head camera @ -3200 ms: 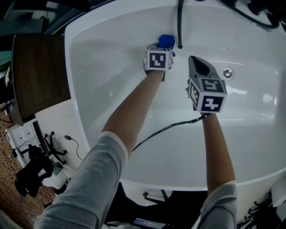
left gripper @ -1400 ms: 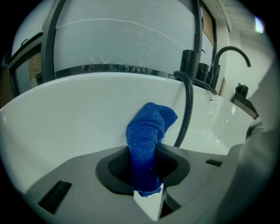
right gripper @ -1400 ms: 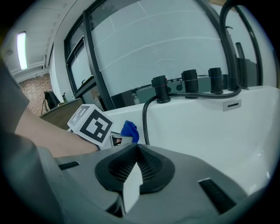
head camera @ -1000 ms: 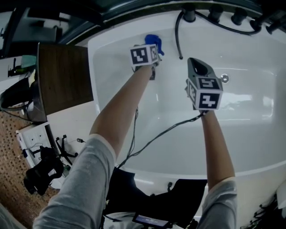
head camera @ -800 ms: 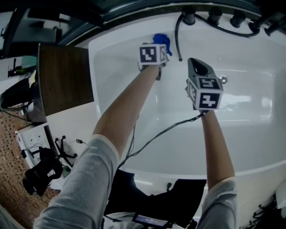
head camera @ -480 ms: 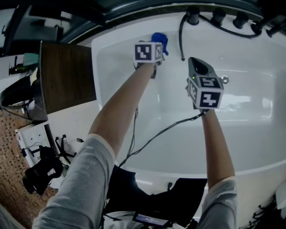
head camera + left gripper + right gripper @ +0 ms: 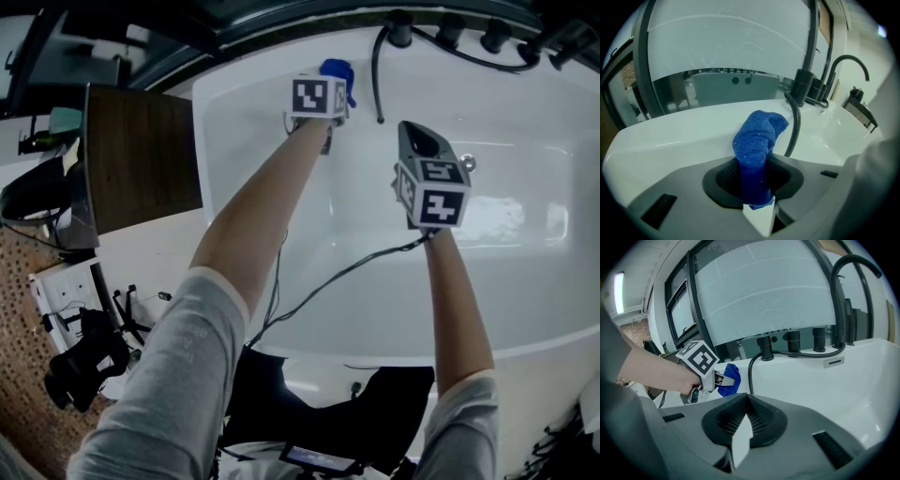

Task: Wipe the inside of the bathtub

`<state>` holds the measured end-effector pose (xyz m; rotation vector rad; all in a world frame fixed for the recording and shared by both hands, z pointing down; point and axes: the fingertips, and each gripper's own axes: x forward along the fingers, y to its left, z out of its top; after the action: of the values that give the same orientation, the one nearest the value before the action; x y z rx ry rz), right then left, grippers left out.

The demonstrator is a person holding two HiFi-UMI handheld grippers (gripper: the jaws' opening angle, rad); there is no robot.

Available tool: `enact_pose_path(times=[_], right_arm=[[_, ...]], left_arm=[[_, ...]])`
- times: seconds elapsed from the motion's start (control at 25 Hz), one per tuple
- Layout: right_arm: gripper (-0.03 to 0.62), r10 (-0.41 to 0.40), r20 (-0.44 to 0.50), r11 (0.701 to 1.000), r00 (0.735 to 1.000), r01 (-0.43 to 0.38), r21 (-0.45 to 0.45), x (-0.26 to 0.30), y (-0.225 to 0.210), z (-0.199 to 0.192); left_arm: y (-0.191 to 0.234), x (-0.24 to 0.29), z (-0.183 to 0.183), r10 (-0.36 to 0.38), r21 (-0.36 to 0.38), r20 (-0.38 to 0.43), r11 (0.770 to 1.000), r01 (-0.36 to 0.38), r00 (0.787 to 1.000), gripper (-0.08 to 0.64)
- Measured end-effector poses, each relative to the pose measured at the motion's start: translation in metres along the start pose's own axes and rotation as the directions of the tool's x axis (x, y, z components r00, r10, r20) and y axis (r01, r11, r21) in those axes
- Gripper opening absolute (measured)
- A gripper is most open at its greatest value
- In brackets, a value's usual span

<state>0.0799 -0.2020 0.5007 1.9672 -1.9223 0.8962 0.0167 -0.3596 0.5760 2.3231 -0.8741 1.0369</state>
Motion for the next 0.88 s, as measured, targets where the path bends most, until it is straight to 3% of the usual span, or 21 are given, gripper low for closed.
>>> enact_pose_path(times=[0.12,0.24,0.36,0.48,0.88], right_arm=[[0.009,-0.01,-0.002,1.0,1.0,0.01,-0.002,-0.009,-0.001,0.001],[0.009,-0.009,-0.004,1.0,1.0,0.009,0.009,-0.025,0.0,0.003],[0.009,-0.006,-0.012,1.0,1.0,0.006,0.025,-0.048,-0.001,0.007],[0.009,-0.002,-0.024,1.0,1.0,0.003,0.03,-0.082,0.003,0.022],[0.009,0.039,-0.038,0.998,0.999,-0.037,0.047,-0.225,0.015,0.038]], left_arm=[[-0.013,-0.007,-0.002,-0.041,0.023,-0.011,0.999,0.042,0.999,0.121],[-0.008,-0.032,-0.001,-0.015,0.059,0.004,0.998,0.014,1.0,0.123],[-0.008,-0.067,0.01,0.013,0.107,0.077,0.994,-0.021,0.997,0.123],[-0.027,-0.108,0.008,-0.016,0.079,0.096,0.997,0.009,0.995,0.123],[-0.096,-0.276,0.016,0.014,0.017,0.241,1.0,-0.019,0.97,0.123]])
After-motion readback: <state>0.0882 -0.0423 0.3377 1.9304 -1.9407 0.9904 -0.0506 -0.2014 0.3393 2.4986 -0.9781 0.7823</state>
